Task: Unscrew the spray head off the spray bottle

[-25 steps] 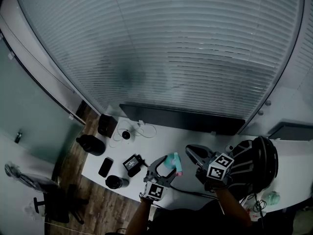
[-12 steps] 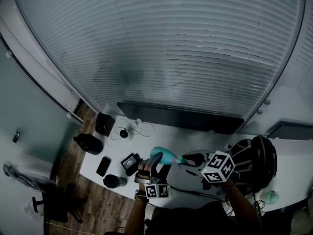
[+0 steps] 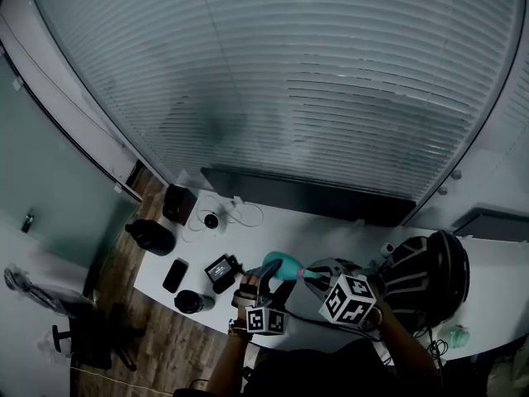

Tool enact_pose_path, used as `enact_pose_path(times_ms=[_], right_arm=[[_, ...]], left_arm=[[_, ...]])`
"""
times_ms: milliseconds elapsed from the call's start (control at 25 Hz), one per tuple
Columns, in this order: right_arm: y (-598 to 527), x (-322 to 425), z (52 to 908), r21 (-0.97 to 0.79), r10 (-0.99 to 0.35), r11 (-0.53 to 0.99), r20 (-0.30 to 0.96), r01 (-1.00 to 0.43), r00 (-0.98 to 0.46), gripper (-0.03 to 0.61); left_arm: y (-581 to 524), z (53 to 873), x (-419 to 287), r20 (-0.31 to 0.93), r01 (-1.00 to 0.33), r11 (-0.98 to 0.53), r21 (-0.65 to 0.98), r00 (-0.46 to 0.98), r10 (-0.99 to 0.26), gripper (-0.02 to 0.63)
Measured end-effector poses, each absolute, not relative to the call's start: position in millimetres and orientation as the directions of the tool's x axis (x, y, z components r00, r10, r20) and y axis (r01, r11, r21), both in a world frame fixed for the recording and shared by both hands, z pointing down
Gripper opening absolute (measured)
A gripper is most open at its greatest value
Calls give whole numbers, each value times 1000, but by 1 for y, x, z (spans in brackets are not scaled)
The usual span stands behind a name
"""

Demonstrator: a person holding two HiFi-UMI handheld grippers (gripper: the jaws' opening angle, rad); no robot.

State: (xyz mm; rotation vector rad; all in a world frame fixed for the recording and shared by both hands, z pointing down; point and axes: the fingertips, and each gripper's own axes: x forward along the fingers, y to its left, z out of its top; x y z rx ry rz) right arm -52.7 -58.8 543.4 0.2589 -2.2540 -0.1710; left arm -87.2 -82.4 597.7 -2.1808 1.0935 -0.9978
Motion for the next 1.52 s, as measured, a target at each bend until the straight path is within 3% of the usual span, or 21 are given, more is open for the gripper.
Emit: enact_pose_path(times_ms=[400, 800, 920, 1080, 1320, 1400, 1520], right_arm=[[-25, -44, 569, 441, -283, 869, 816, 226, -504, 91], [17, -40, 575, 362, -60, 830, 813, 423, -579, 91], [36, -42, 570, 358, -2, 801, 803, 480, -596, 91], [50, -39, 554, 390, 26, 770, 773, 506, -634, 91], [53, -34, 506, 551, -69, 700, 685, 454, -725, 91], [48, -34, 491, 577, -93, 700, 658, 420, -748, 91], [27, -26, 474, 609, -160, 724, 604, 323, -781, 91]], left_arm=[[-50, 631, -62, 510, -377, -819, -432, 647, -567, 318], [11, 640, -57, 572, -157, -987, -29, 807, -146, 318], [38, 636, -58, 511, -67, -984, 163, 859, 26, 318], [64, 614, -64, 318, 38, -914, 404, 931, 179, 316], [81, 570, -69, 43, 203, -781, 591, 958, 282, 313], [78, 562, -68, 43, 180, -813, 554, 969, 245, 313], [53, 566, -69, 79, 40, -899, 436, 993, 83, 313]])
